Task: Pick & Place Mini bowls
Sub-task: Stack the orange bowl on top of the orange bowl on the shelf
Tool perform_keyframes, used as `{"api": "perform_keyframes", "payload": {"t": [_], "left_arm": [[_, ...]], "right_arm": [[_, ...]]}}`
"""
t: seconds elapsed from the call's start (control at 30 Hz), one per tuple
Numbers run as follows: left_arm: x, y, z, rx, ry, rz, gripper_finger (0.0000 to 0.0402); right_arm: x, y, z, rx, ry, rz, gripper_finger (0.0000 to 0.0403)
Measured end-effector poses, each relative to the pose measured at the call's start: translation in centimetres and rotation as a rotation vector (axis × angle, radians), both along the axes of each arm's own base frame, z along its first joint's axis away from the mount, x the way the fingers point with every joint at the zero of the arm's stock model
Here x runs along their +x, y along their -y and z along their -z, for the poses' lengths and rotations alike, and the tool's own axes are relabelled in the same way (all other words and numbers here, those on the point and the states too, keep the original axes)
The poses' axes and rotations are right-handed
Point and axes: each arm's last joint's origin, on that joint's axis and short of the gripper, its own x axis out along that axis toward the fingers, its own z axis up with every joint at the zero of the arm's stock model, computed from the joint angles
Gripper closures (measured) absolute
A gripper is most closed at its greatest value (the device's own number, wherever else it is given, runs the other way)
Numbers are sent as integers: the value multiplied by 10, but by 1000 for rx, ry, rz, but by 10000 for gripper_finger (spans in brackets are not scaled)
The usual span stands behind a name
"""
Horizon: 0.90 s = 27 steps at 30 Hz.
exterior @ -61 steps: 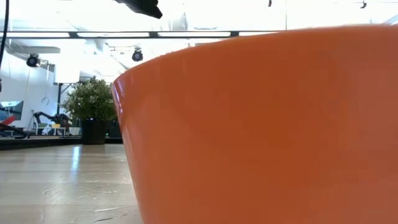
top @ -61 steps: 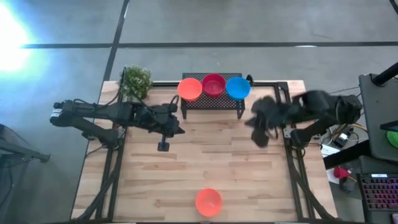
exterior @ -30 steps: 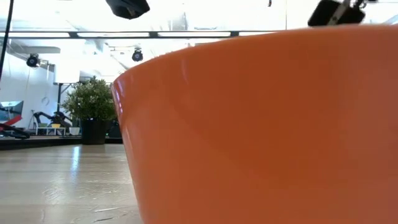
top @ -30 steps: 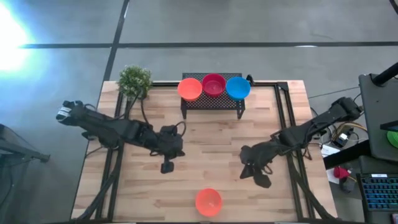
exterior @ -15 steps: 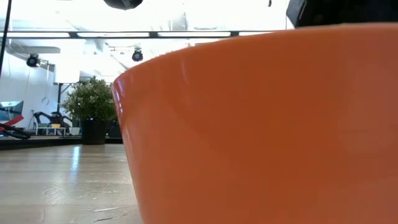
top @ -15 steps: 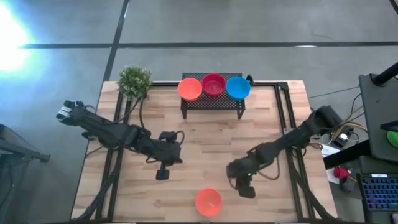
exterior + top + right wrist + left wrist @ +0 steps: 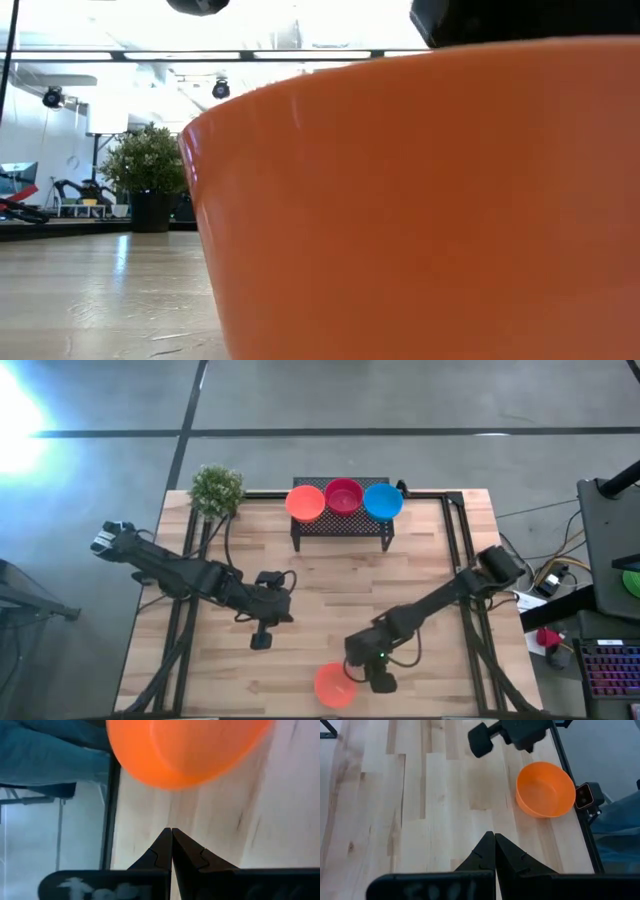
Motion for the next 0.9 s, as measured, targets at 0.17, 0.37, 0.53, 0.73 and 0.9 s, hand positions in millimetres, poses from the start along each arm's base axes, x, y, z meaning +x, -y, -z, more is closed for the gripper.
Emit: {"api": "perform_keyframes", "payload": {"t": [0.17,0.37,0.53,0.73,0.9], "left_arm": [[0,0,0,2,-2,1,402],[-1,0,1,5,-10,1,402],[-1,0,2,6,-15,2,402],[-2,0,5,9,-29,1,402],[-2,0,7,4,-36,1,402]], "right_arm": [[10,-2,0,14,65,-38,394],[21,-3,15,83,98,-62,394],[29,-1,12,85,185,-72,394],[37,6,15,45,254,-53,394],[34,12,15,-12,231,-19,394]]}}
